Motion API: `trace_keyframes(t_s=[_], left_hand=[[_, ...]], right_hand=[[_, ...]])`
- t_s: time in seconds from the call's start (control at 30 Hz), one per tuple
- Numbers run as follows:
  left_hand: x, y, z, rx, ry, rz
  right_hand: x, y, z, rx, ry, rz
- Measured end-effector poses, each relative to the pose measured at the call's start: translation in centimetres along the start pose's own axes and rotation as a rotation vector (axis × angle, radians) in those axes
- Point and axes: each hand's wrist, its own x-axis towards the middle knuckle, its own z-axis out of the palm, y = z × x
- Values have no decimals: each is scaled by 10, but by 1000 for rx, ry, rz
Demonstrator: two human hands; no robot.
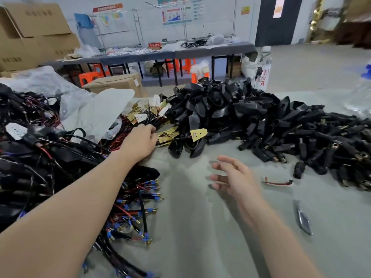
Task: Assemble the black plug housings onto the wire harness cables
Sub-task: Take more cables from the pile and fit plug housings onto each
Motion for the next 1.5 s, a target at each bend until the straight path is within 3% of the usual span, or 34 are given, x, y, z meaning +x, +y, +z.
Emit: trace_keyframes(t_s=[0.17,0.33,0.53,0.73,1.0,1.13,1.2,1.37,1.5], left_hand=[[13,18,22,264,-204,215],[8,21,13,305,-71,218],[9,83,-61,-324,172,207],[-5,127,-141,-982,532,153],[-71,83,-57,-1778,573,-359],[-75,70,-45,-1862,609,-434],[-73,67,-48,-1877,576,-452],[-66,50,-57,-1899,455,-509],[-73,33,-59,-1931,428,-554]], right_hand=[[15,-11,-17,-48,64,-68],[17,-16,-39,-232,128,-213],[21,-14,-46,-249,169,-219],[9,12,-26,-766,171,-446],[-1,16,1,-970,108,-477],[19,10,38,-954,0,-377],[33,10,59,-1087,-28,-353],[56,9,92,-1337,-15,-271],[64,10,100,-1358,34,-212]])
